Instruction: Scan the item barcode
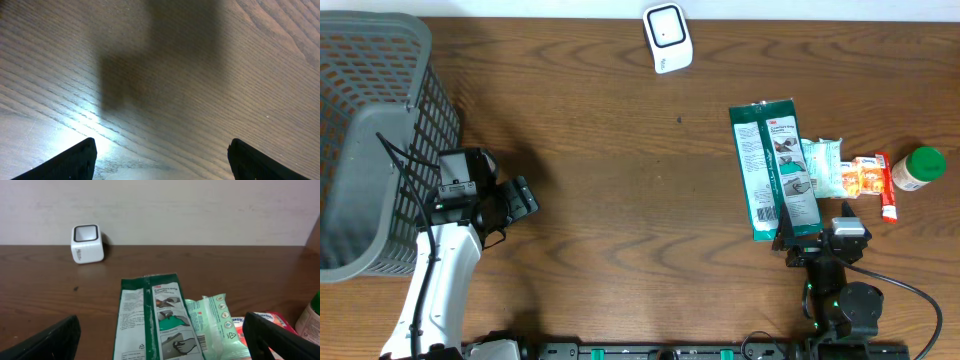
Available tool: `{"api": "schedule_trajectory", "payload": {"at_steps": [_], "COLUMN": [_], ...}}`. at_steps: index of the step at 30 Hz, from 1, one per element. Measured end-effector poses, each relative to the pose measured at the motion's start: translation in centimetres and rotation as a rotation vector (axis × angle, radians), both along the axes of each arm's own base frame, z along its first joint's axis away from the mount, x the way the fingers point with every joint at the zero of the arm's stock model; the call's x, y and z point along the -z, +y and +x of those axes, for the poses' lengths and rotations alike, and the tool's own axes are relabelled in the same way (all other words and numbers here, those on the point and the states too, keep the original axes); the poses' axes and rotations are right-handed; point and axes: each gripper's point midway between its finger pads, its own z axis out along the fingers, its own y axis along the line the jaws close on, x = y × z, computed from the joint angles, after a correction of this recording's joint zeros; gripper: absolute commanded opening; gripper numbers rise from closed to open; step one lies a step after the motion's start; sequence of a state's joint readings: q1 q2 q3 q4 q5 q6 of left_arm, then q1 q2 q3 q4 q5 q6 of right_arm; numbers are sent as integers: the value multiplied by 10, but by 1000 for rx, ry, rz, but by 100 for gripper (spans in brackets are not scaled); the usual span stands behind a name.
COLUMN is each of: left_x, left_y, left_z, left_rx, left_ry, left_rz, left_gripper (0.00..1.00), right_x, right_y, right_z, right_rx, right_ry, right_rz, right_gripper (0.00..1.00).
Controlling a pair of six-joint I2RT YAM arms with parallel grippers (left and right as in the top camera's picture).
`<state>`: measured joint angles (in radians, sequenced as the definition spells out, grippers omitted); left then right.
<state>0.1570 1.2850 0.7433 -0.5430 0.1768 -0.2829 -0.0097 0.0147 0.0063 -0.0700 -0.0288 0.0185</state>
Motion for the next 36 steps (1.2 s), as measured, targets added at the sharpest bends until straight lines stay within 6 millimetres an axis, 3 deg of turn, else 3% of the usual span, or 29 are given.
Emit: {"api": "schedule_trajectory", "payload": {"at_steps": [19, 27, 36], "left_x": [-3, -81, -111], "left_y": [0, 0, 0], "left_z": [0, 2, -4], "left_rx": [0, 0, -1], "left_ry": [-10, -303, -413], "left_rz": [2, 48, 66], "left_gripper": [85, 85, 85], "right_x": [0, 0, 0], "right_y": [0, 0, 0], "right_z": [0, 0, 0], "right_rx": [0, 1, 2], "right_ry": [0, 0, 0], "right_rz": [0, 0, 0], "right_gripper": [99, 99, 99]}}
